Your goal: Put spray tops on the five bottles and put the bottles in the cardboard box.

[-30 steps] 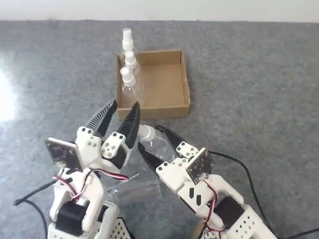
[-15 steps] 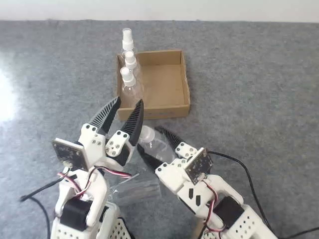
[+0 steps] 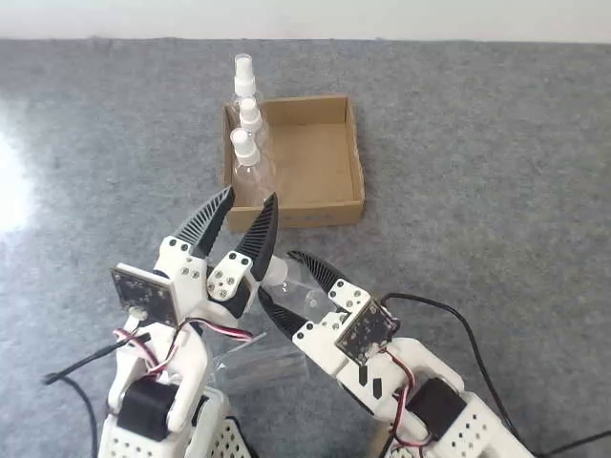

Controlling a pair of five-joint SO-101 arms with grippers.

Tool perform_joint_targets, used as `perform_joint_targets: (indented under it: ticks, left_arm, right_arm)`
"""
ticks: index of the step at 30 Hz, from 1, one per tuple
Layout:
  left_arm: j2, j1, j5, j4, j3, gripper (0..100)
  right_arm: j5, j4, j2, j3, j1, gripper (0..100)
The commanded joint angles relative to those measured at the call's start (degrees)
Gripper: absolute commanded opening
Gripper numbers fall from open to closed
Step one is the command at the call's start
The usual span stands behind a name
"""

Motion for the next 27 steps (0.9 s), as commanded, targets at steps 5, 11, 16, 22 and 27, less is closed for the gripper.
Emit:
perform_joint_targets:
  ticks: [5, 11, 16, 22, 27]
  left_arm:
    - [-0.9, -3.7, -0.3, 3.0, -8.5, 17]
    - [-0.9, -7.9, -0.3, 6.4, -11.6, 17]
    - [-0.9, -11.4, -0.3, 6.4, -11.6, 17]
    - [-0.9, -16.6, -0.3, 5.0, -11.6, 17]
    - [-0.9, -19.3, -0.3, 6.5, -8.4, 17]
  right_arm:
    - [1.2, 1.0, -0.6, 1.1, -0.6, 2.0]
    - [1.2, 2.0, -0.6, 1.1, 1.0, 2.0]
    - [1.1, 1.9, -0.6, 1.1, 3.8, 2.0]
    - [-6.3, 3.1, -0.8, 1.1, 5.5, 2.0]
    - [-9.4, 2.7, -0.8, 1.1, 5.8, 2.3]
